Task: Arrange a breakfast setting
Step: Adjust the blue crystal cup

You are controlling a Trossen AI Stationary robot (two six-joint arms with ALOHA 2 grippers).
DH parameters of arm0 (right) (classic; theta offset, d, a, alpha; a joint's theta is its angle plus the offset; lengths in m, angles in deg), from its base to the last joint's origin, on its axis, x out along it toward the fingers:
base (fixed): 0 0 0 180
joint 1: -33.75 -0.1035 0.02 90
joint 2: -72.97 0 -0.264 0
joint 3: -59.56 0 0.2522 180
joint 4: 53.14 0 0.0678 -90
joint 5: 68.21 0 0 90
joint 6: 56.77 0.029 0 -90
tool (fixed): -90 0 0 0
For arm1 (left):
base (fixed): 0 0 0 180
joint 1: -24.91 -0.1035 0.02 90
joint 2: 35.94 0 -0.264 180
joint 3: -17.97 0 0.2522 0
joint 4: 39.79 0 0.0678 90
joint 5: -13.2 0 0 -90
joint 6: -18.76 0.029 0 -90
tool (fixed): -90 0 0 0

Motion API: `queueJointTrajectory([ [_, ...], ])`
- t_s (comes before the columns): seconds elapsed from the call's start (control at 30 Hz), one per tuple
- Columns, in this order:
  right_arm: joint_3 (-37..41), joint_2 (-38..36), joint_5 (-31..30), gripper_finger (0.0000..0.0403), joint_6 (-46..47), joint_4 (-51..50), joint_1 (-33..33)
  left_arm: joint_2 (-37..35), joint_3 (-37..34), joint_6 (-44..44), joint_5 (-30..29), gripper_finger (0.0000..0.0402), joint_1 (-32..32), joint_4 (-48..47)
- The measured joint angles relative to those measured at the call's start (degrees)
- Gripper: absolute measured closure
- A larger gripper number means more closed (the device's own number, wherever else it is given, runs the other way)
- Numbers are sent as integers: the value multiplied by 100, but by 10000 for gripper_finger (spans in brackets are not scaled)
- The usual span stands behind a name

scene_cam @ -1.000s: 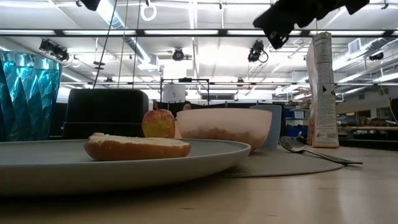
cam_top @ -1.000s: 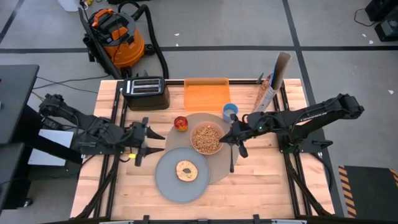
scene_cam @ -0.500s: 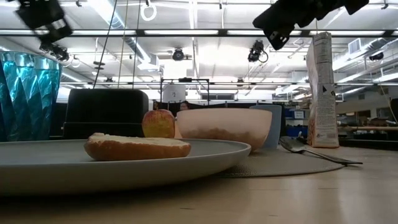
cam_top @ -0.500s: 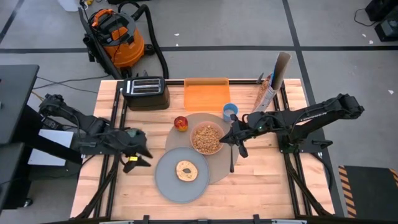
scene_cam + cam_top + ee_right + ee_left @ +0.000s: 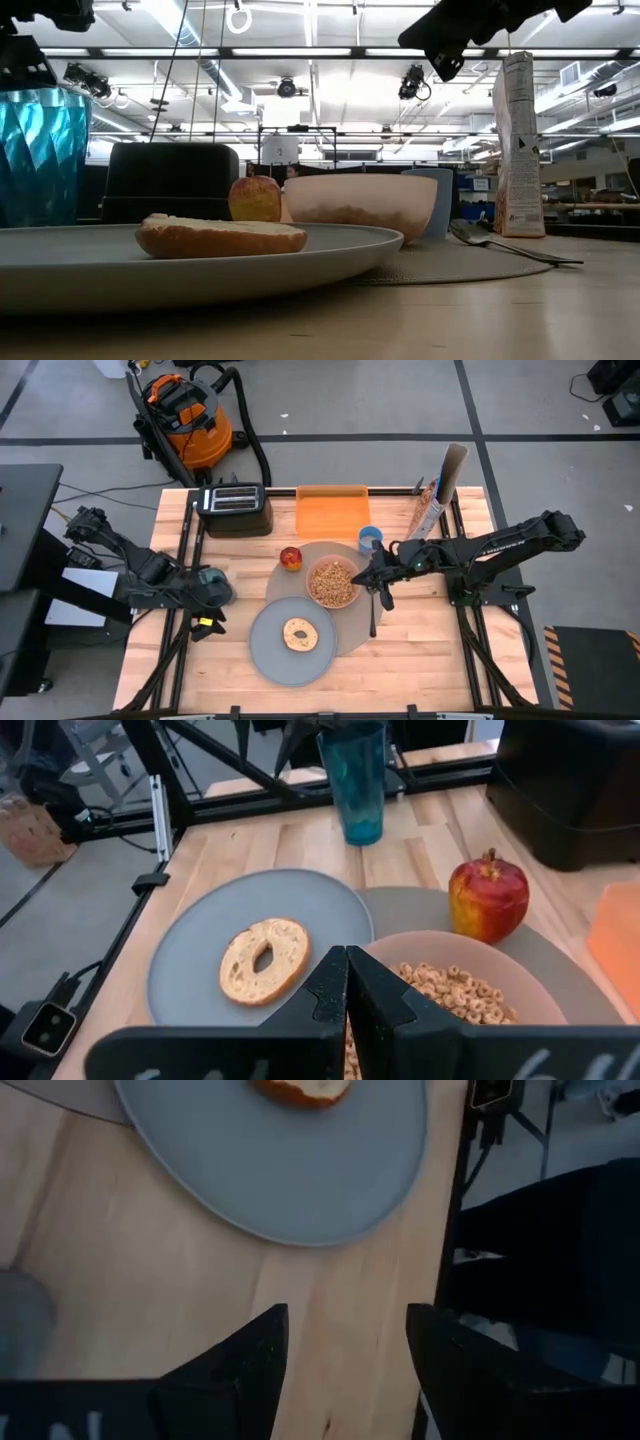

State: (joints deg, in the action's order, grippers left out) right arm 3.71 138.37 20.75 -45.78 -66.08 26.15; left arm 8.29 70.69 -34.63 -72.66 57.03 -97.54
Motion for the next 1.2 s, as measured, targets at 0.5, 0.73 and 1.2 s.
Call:
queueJointTrajectory([
  [0.5, 0, 0, 0, 391, 2, 117, -2, 0, 0, 350, -454, 191, -4, 28],
  [0.73, 0, 0, 1, 390, 0, 115, -2, 147, 444, 452, -540, 191, -4, 38],
  [1.2, 0, 0, 2, 390, -4, -52, -2, 2245, 2742, 1049, -1200, 191, 706, -2786],
])
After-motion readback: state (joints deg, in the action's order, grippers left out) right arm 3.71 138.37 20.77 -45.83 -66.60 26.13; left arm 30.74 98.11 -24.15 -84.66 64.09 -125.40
